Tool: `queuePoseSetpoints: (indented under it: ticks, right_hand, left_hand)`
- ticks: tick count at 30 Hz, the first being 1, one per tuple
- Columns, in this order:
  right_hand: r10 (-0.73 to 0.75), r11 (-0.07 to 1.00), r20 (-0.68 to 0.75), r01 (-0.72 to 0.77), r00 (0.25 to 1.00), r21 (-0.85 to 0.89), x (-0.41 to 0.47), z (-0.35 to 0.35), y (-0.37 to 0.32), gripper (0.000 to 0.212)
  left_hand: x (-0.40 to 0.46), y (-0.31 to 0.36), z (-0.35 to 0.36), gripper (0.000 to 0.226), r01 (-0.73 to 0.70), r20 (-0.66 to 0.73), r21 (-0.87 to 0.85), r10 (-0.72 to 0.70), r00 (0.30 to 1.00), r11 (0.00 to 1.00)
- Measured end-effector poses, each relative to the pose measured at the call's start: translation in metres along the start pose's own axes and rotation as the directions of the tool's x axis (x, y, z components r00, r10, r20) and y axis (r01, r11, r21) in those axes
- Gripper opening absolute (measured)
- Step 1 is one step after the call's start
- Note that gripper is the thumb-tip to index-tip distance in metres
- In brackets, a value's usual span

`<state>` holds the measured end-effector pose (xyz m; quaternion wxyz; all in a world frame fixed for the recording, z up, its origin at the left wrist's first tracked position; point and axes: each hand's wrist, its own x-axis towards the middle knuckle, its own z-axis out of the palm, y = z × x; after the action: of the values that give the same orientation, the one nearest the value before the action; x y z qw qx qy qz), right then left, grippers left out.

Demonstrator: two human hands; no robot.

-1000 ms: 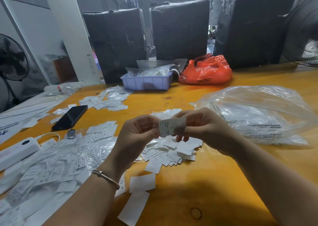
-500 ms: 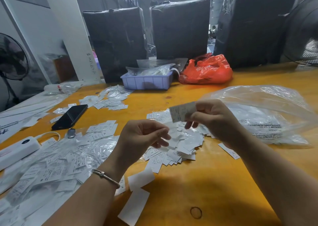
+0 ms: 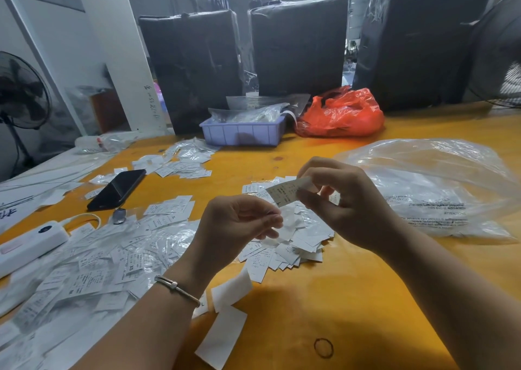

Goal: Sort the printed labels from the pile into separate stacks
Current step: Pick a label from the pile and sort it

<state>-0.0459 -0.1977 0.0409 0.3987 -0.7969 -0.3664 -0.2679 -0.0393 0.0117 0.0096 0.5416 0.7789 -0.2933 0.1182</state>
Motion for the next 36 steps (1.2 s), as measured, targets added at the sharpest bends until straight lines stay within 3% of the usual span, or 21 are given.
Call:
queuePoseSetpoints:
  ticks: [9, 18, 26, 36]
  right_hand:
    - [-0.009, 0.99, -0.029, 0.005, 1.0, -0.14, 0.0002, -0.0015, 0.0002, 0.02]
    - [-0.039, 0.952, 0.038, 0.049, 0.999, -0.303, -0.0012, -0.0038, 0.0006, 0.014]
    - [-0.003, 0.981, -0.027, -0.002, 1.0, -0.196, -0.0001, -0.0039, 0.002, 0.018]
    - [0.005, 0.983, 0.006, -0.004, 1.0, -0.186, -0.0002, -0.0045, 0.0006, 0.018]
  left_hand:
    - [0.0005, -0.0008, -0.0018, 0.019, 0.001, 0.001, 0.016, -0.001, 1.0, 1.0]
    - [0.0003, -0.0012, -0.0019, 0.018, 0.028, 0.039, 0.026, -0.029, 0.999, 0.999]
    - [0.0001, -0.0005, -0.0028, 0.016, 0.017, 0.023, 0.019, -0.018, 1.0, 1.0]
    - [0.0, 0.0, -0.0034, 0.016, 0.004, 0.021, 0.017, -0.005, 1.0, 1.0]
